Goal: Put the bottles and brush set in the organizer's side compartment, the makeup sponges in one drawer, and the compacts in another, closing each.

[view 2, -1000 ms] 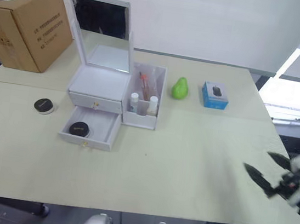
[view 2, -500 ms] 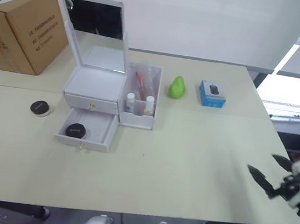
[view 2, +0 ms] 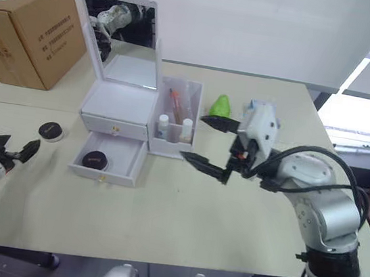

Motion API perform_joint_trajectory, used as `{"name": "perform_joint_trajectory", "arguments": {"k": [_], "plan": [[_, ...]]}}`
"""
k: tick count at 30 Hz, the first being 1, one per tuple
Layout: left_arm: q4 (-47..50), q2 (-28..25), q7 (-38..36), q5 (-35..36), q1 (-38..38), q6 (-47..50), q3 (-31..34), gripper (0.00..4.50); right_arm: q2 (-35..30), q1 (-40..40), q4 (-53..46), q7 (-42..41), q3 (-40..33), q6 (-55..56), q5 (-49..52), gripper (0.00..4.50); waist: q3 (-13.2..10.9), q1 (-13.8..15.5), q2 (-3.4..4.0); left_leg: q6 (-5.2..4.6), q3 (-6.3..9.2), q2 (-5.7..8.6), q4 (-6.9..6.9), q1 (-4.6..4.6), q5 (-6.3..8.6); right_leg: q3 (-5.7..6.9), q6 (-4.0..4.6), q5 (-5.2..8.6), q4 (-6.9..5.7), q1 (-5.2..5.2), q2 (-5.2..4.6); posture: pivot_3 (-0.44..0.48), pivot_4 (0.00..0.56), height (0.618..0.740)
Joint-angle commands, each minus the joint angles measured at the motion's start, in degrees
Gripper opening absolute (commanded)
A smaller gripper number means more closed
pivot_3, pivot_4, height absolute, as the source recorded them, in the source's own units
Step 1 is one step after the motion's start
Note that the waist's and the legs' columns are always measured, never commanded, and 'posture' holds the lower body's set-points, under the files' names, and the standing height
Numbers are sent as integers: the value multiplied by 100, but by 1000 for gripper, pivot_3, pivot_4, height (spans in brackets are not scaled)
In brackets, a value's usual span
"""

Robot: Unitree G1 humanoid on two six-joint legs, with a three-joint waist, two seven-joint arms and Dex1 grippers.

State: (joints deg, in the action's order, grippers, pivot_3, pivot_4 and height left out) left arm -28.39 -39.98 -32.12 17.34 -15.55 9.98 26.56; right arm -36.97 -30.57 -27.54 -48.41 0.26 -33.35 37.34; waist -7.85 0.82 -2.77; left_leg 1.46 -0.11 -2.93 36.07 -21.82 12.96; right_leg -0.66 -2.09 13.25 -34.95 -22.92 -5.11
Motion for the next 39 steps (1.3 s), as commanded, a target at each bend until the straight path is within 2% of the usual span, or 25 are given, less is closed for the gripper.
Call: {"name": "perform_joint_trajectory", "arguments": {"k": [1, 8, 17, 20, 23, 28, 31, 33, 35, 39], "plan": [[-666, -107, 68, -217, -588, 80, -278, 4452, 179, -131, -133, -2, 141, 2, 99, 4500, 5, -2, -8, 0, 0, 0, 1, -2, 0, 0, 0, 0, 0, -1, 0, 0, 150, 729], [-1977, -71, 10, -458, -1536, -253, -643, 4452, 523, -202, -251, -21, 387, 69, 90, 4500, 16, -30, -24, -5, 3, 0, 0, 0, -3, 2, 4, -3, -9, -9, 5, 0, 150, 729], [-3062, -56, 204, -575, -2387, -843, -674, 4452, 720, -218, -242, 59, 481, 42, 33, 4500, 23, -18, -36, -7, 2, 0, 1, -4, -5, 2, 4, -5, -10, -7, 4, 0, 150, 729], [-3117, -68, 173, -583, -2411, -976, -675, 3870, 720, -223, -259, 81, 473, 21, 47, 4500, 23, -28, -36, -7, 3, 0, 0, -2, -5, 2, 4, -5, -12, -9, 5, 0, 150, 729], [-3113, -112, 237, -598, -2380, -987, -676, 2947, 734, -232, -281, 136, 441, -11, 97, 4500, 23, -26, -36, -8, 3, -1, 0, -2, -5, 2, 6, -6, -13, -11, 6, 0, 150, 729], [-2931, -181, 266, -490, -2306, -1171, -525, 2877, 742, -225, -263, 174, 433, -13, 118, 4500, 24, -19, -37, -8, 3, 0, 0, -6, -5, 2, 6, -6, -12, -10, 4, 0, 150, 729], [-2343, -243, 104, -365, -2004, -1480, -379, 2877, 742, -181, -276, 197, 436, -22, 110, 4500, 23, -27, -36, -8, 3, -1, 0, -5, -5, 2, 7, -7, -13, -11, 4, 0, 150, 729], [-1376, -232, -363, 44, -1557, -1392, -160, 2877, 736, -121, -305, 213, 446, -30, 102, 4500, 21, -38, -32, -7, 3, -2, -1, -4, -5, 2, 11, -9, -12, -12, 4, 0, 150, 729], [-373, -227, -816, 458, -1065, -1133, -27, 2877, 729, -62, -338, 235, 431, -42, 118, 4500, 14, -55, -22, -7, 1, -4, -1, -4, -5, 1, 16, -12, -12, -12, 3, 0, 150, 729], [1637, -603, -1805, 1328, 189, 90, 46, 2877, 765, 87, -339, 272, 460, 22, 83, 4500, 5, -101, -5, -6, -3, -6, -5, -3, -6, 0, 21, -12, -12, -12, -1, 0, 150, 729]]}}
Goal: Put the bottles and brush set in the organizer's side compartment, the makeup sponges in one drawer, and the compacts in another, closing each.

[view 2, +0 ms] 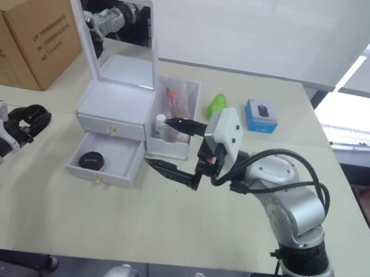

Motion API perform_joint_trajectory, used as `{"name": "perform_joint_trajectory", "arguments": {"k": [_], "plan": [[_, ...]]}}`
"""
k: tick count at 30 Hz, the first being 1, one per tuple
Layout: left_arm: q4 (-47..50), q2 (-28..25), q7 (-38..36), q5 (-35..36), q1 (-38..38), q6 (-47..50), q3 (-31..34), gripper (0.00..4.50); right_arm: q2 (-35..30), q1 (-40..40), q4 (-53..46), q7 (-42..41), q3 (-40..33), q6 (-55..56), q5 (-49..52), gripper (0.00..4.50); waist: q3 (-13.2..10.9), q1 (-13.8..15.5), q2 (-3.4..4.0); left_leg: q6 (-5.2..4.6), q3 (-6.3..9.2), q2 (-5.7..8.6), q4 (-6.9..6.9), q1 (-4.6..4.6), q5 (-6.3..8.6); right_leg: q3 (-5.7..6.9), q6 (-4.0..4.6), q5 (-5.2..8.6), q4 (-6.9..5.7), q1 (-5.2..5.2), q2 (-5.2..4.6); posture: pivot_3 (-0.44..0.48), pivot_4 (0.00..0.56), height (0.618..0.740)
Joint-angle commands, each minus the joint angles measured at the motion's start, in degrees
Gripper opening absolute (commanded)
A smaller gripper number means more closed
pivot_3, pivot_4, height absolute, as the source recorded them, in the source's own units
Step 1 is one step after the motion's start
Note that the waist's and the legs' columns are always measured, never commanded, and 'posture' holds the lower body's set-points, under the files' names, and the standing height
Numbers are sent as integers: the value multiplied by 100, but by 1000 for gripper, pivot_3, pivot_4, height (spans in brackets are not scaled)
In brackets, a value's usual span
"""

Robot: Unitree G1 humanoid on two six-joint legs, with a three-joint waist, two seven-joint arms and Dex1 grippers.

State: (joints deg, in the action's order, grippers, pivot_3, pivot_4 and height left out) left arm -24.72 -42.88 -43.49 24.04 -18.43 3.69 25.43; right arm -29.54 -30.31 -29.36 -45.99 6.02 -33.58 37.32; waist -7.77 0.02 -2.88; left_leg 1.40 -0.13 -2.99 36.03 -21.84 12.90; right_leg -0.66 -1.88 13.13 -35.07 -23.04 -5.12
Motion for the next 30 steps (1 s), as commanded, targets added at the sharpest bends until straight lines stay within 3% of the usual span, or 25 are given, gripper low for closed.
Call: {"name": "perform_joint_trajectory", "arguments": {"k": [1, 5, 8, 12, 20, 30], "plan": [[1556, -375, -781, 819, 654, 943, 179, 2877, 26, 86, -153, 29, -105, 58, 68, 4500, -5, -14, 8, 0, -1, -1, -2, 1, 0, -1, 2, 0, 2, 0, 0, 0, 150, 729], [2534, -671, -1260, 1198, 1082, 1791, -134, 2877, 70, 224, -75, -25, -28, 137, -6, 4500, -12, 49, 19, 0, -5, 1, -5, -2, 0, 5, 29, 26, 5, -5, -10, 0, 150, 729], [2879, -640, -1446, 1128, 866, 2044, -680, 2877, 351, 333, 101, -35, -43, 441, -11, 4500, -13, 80, 21, 0, -6, 2, -4, -5, 0, 8, -1, 44, 6, -6, -11, 0, 150, 729], [2676, -443, -1647, 834, 434, 1975, -1304, 2877, 837, 595, 475, -162, -104, 1213, -187, 4500, -13, 68, 21, -1, -3, 6, 0, -12, 0, 1, -14, 38, 5, -1, -4, 0, 150, 729], [2149, -222, -1964, 312, -191, 1733, -2038, 2877, 863, 1054, 775, -585, 203, 1833, -641, 4500, -12, 36, 24, -15, 25, 1, 5, 6, -9, -31, -32, 25, 4, 0, 43, 0, 150, 729], [1837, -160, -2184, 48, -315, 1632, -2251, 2877, 916, 1112, 628, -482, 296, 1818, -774, 4500, -14, 45, 28, -15, 30, -9, 4, 13, -9, -46, -26, 26, 4, -3, 64, 0, 150, 729]]}}
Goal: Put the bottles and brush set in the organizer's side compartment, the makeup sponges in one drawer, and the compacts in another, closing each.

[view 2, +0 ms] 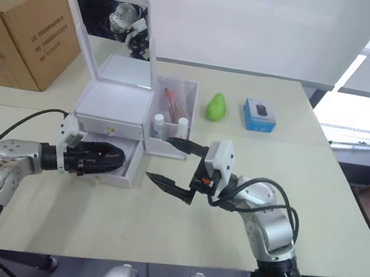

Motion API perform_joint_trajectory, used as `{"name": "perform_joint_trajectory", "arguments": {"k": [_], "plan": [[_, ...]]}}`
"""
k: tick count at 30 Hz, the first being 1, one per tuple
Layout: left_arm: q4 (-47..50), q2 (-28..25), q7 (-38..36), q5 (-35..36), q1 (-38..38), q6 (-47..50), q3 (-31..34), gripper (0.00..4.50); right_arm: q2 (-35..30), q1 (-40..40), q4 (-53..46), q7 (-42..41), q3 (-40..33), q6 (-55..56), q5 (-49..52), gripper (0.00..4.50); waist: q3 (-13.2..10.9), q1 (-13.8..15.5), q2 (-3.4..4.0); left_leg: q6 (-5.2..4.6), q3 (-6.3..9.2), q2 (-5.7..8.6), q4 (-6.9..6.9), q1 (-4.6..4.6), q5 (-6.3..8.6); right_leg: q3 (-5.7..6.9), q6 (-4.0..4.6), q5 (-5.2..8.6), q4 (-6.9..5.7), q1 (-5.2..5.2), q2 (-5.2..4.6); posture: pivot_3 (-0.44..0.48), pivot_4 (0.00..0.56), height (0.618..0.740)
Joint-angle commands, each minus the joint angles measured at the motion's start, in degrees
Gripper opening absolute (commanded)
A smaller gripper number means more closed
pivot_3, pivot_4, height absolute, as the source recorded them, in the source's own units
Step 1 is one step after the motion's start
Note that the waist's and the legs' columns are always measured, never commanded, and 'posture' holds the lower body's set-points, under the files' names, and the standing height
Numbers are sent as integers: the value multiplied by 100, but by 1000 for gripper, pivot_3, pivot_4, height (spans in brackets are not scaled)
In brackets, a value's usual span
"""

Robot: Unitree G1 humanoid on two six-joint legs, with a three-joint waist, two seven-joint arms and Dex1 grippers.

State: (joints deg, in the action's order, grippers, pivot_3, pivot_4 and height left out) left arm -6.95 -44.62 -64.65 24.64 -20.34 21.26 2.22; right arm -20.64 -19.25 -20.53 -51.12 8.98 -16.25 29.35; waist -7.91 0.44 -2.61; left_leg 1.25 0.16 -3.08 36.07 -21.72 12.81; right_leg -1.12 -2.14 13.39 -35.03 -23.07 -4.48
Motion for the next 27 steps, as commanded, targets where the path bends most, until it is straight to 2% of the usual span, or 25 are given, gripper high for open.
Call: {"name": "perform_joint_trajectory", "arguments": {"k": [1, 18, 19, 22, 27], "plan": [[44, 17, -77, -25, -130, -131, 70, 2877, 32, 18, -276, 48, 4, 74, 33, 4500, -1, 9, 2, 0, 0, 0, 0, 0, 0, 0, 0, 0, 0, 0, 0, 0, 150, 729], [-164, 150, -50, -177, -254, -99, 105, 2877, -18, 50, -320, 157, 53, 17, 9, 4500, -1, 22, 2, 0, 0, 0, 1, -1, 0, 0, 1, 0, 0, 1, 0, 0, 150, 729], [-167, 182, -30, -102, -310, -30, 167, 3588, -22, 54, -321, 163, 52, 15, 6, 4500, -1, 22, 2, 0, 0, 0, 1, -1, 0, 0, 1, 0, -1, 1, 0, 0, 150, 729], [-142, 173, -51, 0, -388, 100, 255, 4370, -28, 64, -306, 179, 59, 12, -3, 4500, -1, 18, 1, 0, 1, 0, 1, -1, 0, 0, 0, 0, -1, 1, 1, 0, 150, 729], [-78, -14, -88, 130, -307, 225, 536, 4460, -21, 64, -283, 213, 78, 8, -25, 4500, 0, 6, -1, 0, 1, -1, 1, 1, 0, -2, 0, 0, -3, 1, 3, 0, 150, 729]]}}
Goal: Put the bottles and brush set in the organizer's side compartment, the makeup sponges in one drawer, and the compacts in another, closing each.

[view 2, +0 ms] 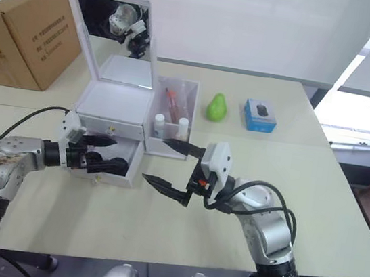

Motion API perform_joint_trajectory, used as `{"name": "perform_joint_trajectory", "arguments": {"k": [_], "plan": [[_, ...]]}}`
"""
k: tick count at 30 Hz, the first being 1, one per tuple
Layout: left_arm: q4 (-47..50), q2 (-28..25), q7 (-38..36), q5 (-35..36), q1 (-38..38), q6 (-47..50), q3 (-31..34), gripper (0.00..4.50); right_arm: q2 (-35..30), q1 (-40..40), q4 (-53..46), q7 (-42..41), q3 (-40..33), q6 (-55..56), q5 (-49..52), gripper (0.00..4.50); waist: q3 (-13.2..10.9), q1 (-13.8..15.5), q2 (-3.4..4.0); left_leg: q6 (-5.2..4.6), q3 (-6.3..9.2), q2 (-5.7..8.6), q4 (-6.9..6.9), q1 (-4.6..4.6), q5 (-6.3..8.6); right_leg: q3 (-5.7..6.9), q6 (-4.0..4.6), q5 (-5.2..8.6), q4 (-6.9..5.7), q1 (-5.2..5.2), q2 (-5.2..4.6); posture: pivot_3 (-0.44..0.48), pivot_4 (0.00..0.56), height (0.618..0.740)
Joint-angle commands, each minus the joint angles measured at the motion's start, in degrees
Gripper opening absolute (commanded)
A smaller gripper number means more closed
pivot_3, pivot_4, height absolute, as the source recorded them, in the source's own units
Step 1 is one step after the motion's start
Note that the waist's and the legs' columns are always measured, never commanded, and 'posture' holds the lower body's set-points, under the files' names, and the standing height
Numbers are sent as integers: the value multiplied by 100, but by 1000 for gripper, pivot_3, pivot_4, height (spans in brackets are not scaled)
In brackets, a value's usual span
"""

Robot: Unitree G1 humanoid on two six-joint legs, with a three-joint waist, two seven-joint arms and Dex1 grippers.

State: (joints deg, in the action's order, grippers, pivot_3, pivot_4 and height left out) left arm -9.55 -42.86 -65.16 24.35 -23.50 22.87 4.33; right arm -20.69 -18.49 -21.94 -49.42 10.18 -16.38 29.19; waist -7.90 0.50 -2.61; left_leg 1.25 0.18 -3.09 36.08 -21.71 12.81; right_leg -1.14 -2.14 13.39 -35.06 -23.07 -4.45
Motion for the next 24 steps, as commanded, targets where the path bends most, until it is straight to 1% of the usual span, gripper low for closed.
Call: {"name": "perform_joint_trajectory", "arguments": {"k": [1, 6, 8, 11, 12, 14, 17, 22, 23, 24], "plan": [[221, -267, -58, 177, 67, 86, 386, 4460, -15, -11, -140, 52, -45, 15, -10, 4500, 0, -6, 1, 0, 0, 0, 0, -1, 0, 0, 0, 0, 0, -1, 0, 0, 150, 729], [527, -639, -216, 322, 430, 247, 703, 4460, -28, 0, -129, 66, -51, -19, -44, 4500, -3, -19, 5, 0, 0, -2, -3, 2, 0, -1, 2, 1, 0, -1, 0, 0, 150, 729], [882, -979, -512, 559, 814, 459, 973, 4460, -36, 13, -150, 81, -64, -45, -44, 4500, -4, -19, 5, 0, -1, -2, -3, 3, 0, -1, 9, 6, 1, -1, -1, 0, 150, 729], [1315, -1430, -967, 944, 1407, 789, 1339, 3908, -44, 12, -172, 99, -69, -61, -26, 4500, -5, -38, 8, 1, -4, -10, -6, 4, 1, -1, 36, 20, 2, -4, 0, 0, 150, 729], [1381, -1536, -1062, 990, 1578, 842, 1415, 3653, -46, 7, -178, 100, -67, -59, -22, 4500, -6, -38, 9, 1, -5, -12, -8, 4, 1, 2, 41, 23, 3, -5, 0, 0, 150, 729], [1372, -1675, -1155, 938, 1878, 799, 1520, 3002, -50, -9, -183, 96, -64, -56, -14, 4500, -7, -32, 15, 1, -19, -25, -9, 11, 1, 4, 51, 29, 3, -4, 1, 0, 150, 729], [1318, -1723, -1092, 806, 2133, 720, 1558, 2094, -51, -26, -168, 84, -65, -41, -12, 4500, -9, -8, 18, 2, -39, -44, -10, 22, 1, 15, 57, 33, 5, -12, 1, 0, 150, 729], [1153, -1535, -868, 462, 2238, 425, 1282, 430, -55, -111, -205, 90, -53, -41, -36, 4500, -9, 21, 19, 3, -62, -66, -9, 20, 2, 28, 61, 34, 5, -16, 2, 0, 150, 729], [1080, -1482, -804, 356, 2210, 311, 1201, 185, -62, -132, -233, 96, -60, -53, -28, 4500, -9, 20, 19, 3, -67, -68, -10, 20, 2, 28, 61, 34, 5, -16, 2, 0, 150, 729], [998, -1420, -711, 253, 2149, 215, 1130, 64, -69, -151, -253, 102, -67, -67, -18, 4500, -9, 20, 19, 3, -70, -69, -10, 20, 2, 27, 62, 34, 4, -15, 2, 0, 150, 729]]}}
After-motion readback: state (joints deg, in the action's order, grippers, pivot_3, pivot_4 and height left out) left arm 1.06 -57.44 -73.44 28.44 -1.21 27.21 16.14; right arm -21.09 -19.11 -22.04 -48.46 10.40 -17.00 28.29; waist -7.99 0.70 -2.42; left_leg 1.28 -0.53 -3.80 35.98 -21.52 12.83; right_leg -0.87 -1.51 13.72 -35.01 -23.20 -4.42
